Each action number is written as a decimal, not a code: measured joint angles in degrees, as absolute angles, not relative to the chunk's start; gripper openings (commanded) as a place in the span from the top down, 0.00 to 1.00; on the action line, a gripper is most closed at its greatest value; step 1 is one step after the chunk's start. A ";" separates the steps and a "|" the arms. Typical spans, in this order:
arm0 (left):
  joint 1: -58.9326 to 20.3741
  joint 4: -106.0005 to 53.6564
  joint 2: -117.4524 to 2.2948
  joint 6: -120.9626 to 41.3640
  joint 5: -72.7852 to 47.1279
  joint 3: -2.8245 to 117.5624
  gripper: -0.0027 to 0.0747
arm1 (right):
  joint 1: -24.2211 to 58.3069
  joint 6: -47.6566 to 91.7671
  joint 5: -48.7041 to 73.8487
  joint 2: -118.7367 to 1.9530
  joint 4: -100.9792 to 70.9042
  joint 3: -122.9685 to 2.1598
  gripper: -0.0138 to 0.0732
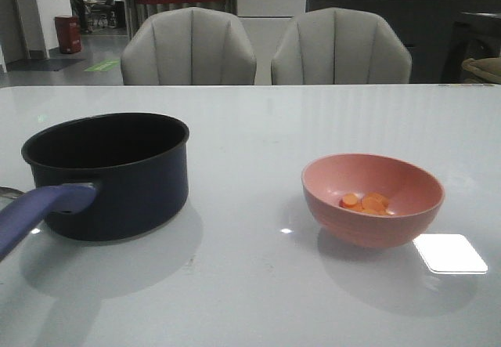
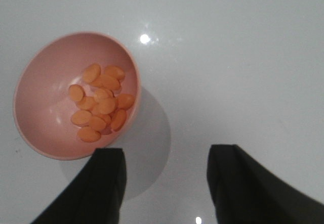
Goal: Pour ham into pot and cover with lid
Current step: 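Lower the right gripper to the pink bowl rim and grasp it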
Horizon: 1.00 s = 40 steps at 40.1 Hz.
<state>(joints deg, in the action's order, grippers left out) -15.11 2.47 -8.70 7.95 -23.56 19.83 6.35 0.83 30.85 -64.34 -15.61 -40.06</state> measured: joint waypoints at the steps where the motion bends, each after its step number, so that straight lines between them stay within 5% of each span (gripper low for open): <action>1: -15.11 2.47 -8.70 7.95 -23.56 19.83 0.28 | 6.70 1.13 31.30 -66.40 -15.75 -41.16 0.30; 32: -15.11 3.06 -8.70 7.95 -23.56 19.83 0.28 | 9.73 4.08 32.56 -98.76 -17.89 -58.24 0.31; 35: -15.11 3.06 -8.70 7.95 -23.56 19.83 0.28 | 10.56 5.31 32.79 -100.64 -18.51 -59.37 0.40; 40: -15.11 3.06 -8.70 7.95 -23.56 19.83 0.28 | 10.92 5.70 33.02 -102.81 -19.11 -60.70 0.71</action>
